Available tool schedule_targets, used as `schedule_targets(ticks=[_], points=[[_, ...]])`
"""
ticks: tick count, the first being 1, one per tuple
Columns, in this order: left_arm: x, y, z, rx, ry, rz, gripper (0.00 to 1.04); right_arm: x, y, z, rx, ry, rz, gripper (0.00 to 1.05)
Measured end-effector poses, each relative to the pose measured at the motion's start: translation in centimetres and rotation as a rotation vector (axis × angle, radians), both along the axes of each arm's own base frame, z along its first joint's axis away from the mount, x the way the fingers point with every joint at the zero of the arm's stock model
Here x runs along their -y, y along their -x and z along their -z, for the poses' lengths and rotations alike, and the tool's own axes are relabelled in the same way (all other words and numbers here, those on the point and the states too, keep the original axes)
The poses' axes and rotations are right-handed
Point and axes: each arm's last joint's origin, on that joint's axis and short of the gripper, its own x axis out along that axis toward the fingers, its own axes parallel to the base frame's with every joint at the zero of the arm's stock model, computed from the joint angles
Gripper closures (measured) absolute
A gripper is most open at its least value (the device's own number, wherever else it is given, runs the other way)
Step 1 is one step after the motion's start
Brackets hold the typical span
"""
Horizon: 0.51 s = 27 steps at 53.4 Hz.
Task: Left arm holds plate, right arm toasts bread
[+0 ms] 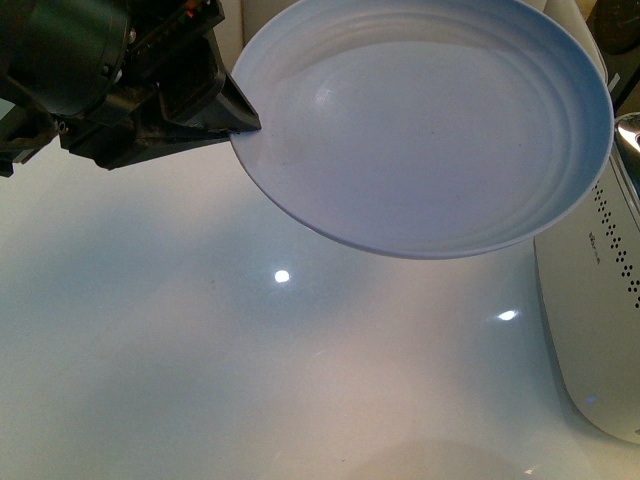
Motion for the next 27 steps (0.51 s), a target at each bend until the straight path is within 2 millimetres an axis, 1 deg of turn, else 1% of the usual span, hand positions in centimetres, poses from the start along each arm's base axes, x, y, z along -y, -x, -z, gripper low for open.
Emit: schedule_targets(ticks=[4,9,12,17,21,27], points=[[0.0,0.0,0.0,0.000,0.000,0.000,1.02,0.2,0.7,-1.3,0.083,-0.029,-0.004,0.25],[0.0,0.0,0.0,0.000,0.000,0.000,1.02,0.4,2.0,-3.5,0.239,-0.049,-0.006,0.08],[0.0,0.0,0.0,0.000,0.000,0.000,1.02,0.6,3.1,-4.6,0.320,-0.049,0.000,0.09],[0.0,0.0,0.0,0.000,0.000,0.000,1.02,0.6,4.0,-5.4,0.388,-0.045,0.007,0.09],[0.0,0.0,0.0,0.000,0.000,0.000,1.02,0.7,4.3,-5.8,0.413,-0.044,0.011,0.09],[0.0,0.0,0.0,0.000,0.000,0.000,1.02,0.7,4.2,-5.6,0.404,-0.044,0.011,0.09]])
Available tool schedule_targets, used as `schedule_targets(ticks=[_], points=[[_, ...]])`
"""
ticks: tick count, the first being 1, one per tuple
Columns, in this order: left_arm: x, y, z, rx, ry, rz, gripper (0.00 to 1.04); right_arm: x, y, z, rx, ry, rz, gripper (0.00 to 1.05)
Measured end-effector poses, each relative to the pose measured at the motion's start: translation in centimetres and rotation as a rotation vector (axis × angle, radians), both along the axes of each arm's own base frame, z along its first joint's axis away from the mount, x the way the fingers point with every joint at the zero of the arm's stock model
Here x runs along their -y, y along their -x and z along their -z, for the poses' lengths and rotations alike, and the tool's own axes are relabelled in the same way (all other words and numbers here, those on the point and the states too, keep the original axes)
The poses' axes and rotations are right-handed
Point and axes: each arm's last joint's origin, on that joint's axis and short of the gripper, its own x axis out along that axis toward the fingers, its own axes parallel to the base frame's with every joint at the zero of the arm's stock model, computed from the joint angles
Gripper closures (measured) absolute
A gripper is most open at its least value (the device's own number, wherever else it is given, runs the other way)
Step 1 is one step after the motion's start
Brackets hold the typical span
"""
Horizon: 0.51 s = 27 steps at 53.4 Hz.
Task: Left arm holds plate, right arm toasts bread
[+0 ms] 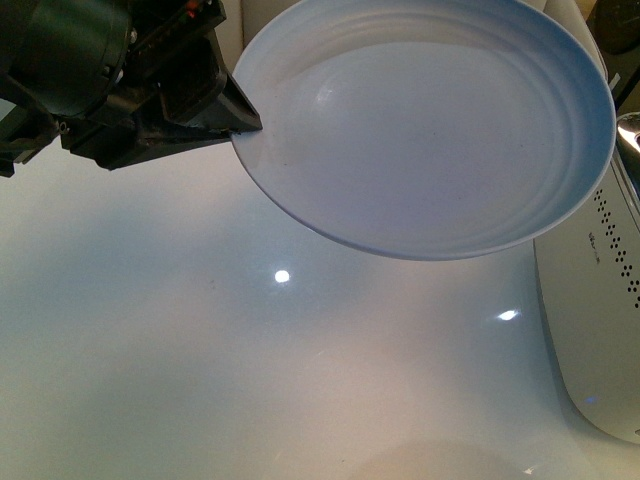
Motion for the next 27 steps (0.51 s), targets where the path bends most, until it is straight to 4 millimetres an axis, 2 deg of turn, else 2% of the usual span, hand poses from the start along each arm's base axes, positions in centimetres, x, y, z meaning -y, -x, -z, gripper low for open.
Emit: schedule_targets(ticks=[4,8,12,27], points=[[0.0,0.0,0.0,0.000,0.000,0.000,1.02,0.0,0.0,0.1,-0.001,0.001,-0.003,0.09],[0.0,0.0,0.0,0.001,0.001,0.001,1.02,-0.2,0.4,0.9,0.180,0.030,-0.114,0.24],[0.0,0.0,0.0,0.001,0.001,0.000,1.02,-0.2,0.8,1.3,0.243,0.051,-0.128,0.35],[0.0,0.0,0.0,0.001,0.001,0.000,1.02,-0.2,2.4,3.1,0.254,0.072,-0.128,0.84]])
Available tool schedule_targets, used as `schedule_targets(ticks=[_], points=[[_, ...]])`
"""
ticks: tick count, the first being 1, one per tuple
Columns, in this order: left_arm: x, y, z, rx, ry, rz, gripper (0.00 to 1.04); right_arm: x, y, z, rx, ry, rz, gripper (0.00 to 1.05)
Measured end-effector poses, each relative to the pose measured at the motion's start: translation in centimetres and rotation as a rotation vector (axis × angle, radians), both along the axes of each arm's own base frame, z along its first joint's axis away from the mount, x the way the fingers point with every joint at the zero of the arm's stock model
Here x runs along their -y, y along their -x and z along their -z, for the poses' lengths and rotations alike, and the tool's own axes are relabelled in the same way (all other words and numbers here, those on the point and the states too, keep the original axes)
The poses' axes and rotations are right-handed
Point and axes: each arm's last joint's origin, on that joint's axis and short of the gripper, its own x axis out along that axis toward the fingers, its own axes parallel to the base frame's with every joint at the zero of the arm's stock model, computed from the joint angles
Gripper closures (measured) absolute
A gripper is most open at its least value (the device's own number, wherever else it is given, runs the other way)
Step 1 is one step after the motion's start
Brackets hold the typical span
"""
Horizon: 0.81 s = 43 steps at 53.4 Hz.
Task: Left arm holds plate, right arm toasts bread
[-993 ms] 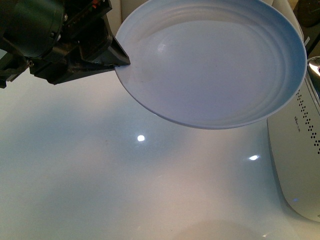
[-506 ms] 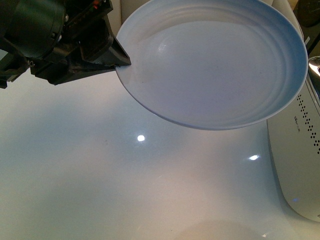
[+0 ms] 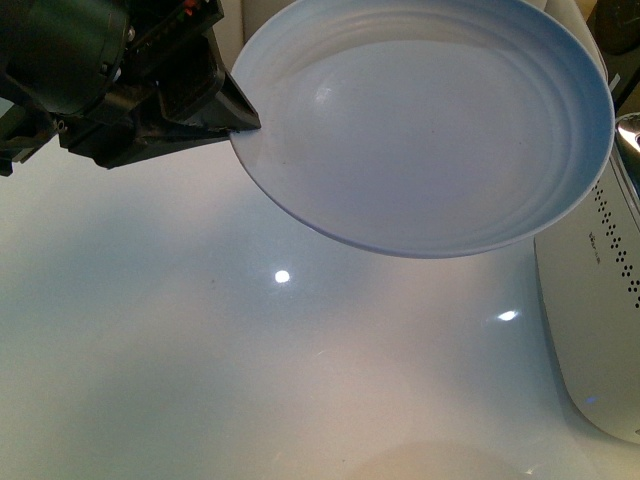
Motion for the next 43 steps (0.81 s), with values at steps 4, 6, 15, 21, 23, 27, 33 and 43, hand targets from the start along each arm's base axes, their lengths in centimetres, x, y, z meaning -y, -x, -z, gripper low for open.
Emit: schedule_targets(ticks=[4,6,15,21,23,27,33,43], points=[[0.0,0.0,0.0,0.000,0.000,0.001,1.02,0.0,0.3,0.3,0.002,0.002,0.000,0.97],[0.0,0.0,0.0,0.000,0.000,0.001,1.02,0.0,0.5,0.4,0.002,0.005,0.000,1.03],[0.0,0.0,0.0,0.000,0.000,0.001,1.02,0.0,1.0,0.9,0.003,0.006,0.000,1.03],[0.0,0.0,0.0,0.000,0.000,0.000,1.02,0.0,1.4,1.1,0.005,0.006,0.000,1.03],[0.0,0.0,0.0,0.000,0.000,0.000,1.02,0.0,1.5,1.3,0.005,0.006,0.000,1.03],[0.0,0.0,0.0,0.000,0.000,0.000,1.02,0.0,1.7,1.5,0.006,0.006,0.000,1.03],[0.0,0.0,0.0,0.000,0.001,0.001,1.02,0.0,1.9,1.5,0.029,0.006,0.000,1.03],[0.0,0.0,0.0,0.000,0.000,0.000,1.02,0.0,2.4,1.5,0.032,0.006,0.000,1.03]])
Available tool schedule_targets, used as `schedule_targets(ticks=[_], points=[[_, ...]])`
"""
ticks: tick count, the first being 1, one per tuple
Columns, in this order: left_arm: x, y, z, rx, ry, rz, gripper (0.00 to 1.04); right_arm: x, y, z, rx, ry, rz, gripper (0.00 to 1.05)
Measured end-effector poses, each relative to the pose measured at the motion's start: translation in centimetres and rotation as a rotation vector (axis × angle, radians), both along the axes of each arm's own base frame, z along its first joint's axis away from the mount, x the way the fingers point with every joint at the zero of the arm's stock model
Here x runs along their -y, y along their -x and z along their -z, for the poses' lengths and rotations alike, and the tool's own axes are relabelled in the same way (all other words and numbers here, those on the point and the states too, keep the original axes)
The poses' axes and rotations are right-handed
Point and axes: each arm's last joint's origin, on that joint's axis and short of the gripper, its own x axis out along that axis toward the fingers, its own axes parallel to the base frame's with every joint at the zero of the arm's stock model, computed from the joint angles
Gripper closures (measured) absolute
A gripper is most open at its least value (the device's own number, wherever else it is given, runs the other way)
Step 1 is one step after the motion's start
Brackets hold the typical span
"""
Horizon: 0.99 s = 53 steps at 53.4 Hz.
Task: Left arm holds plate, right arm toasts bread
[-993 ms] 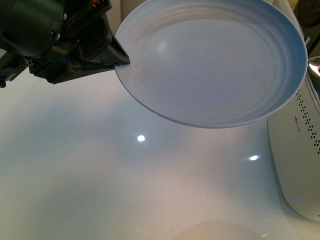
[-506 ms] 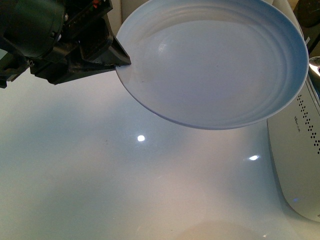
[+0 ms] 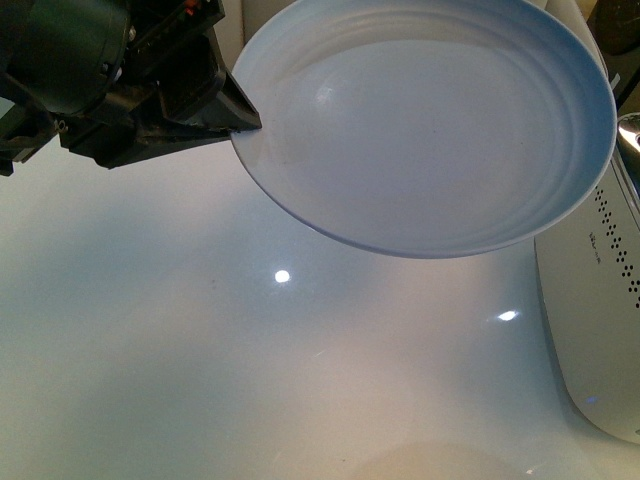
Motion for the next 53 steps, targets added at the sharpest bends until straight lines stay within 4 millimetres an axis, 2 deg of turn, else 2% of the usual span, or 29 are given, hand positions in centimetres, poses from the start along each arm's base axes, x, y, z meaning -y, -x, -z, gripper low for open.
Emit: schedule_targets(ticks=[12,19,30,35,48,53], points=[[0.0,0.0,0.0,0.000,0.000,0.000,1.02,0.0,0.4,0.0,0.000,0.000,0.000,1.03],[0.0,0.0,0.0,0.000,0.000,0.000,1.02,0.0,1.4,0.4,-0.017,0.000,0.001,1.03],[0.0,0.0,0.0,0.000,0.001,0.002,1.02,0.0,1.5,0.3,-0.006,0.001,0.001,1.02],[0.0,0.0,0.0,0.000,0.002,0.002,1.02,0.0,1.5,0.3,-0.006,0.001,0.001,0.79],[0.0,0.0,0.0,0.000,0.002,0.003,1.02,0.0,1.6,0.3,-0.005,0.001,0.001,0.44],[0.0,0.0,0.0,0.000,0.001,0.002,1.02,0.0,1.6,0.3,-0.005,0.001,0.001,0.25]])
